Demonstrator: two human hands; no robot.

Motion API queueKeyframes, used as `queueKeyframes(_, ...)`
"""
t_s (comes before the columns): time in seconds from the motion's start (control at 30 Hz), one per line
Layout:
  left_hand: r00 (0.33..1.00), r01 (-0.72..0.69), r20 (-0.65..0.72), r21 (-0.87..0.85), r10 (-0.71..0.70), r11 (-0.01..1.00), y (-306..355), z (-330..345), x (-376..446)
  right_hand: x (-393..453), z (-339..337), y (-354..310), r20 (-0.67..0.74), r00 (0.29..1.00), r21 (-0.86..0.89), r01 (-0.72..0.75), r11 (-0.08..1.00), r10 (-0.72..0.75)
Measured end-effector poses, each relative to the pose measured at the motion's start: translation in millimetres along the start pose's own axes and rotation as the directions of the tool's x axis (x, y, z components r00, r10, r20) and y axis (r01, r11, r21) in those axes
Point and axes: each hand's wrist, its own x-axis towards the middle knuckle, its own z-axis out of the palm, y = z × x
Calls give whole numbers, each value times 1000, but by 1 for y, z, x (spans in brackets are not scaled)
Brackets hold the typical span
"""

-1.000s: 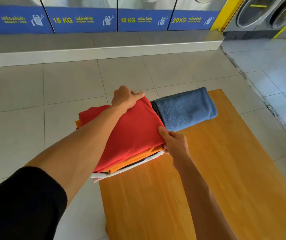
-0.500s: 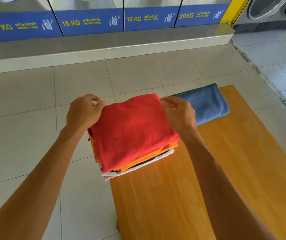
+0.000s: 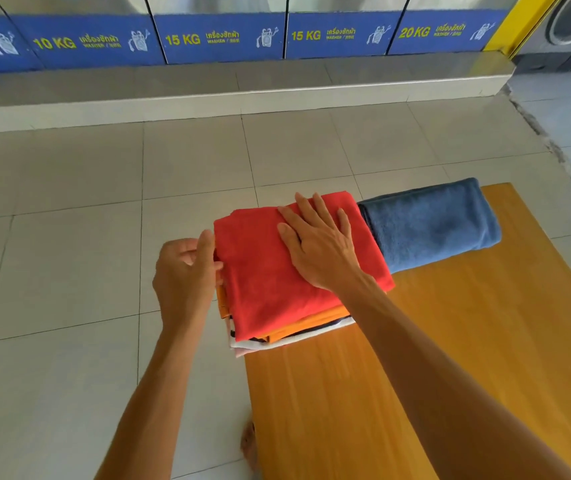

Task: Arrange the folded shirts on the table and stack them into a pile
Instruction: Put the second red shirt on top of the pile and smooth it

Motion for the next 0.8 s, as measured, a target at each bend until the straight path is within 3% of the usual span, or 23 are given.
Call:
queueKeyframes(0.1,996,-6,86,29,3,1000,-5,11,-8,0,2,0,-1,1000,-5,0,1000,0)
queueKeyframes(0.23,1000,17,-22,71,-15,997,2,19,-6,-1,2,1,-10,1000,-4,-4,1000,4)
queueKeyframes(0.33,995,47,84,102,-56,994,-3,20,-1,-1,4,3,-19,1000,4,2,1000,-2)
queueKeyframes(0.4,991,65,115,56,-71,996,-6,20,-1,0,4,4,-19,1000,15,3,1000,-3)
queueKeyframes(0.6,995,97,41,-188,-91,977,1,6,4,0,3,9,-3,1000,9,9,1000,-9)
queueKeyframes(0.8,949,182,274,-77,-155,980,2,-6,-5,0,1,8,41,999,-56,11,998,-8)
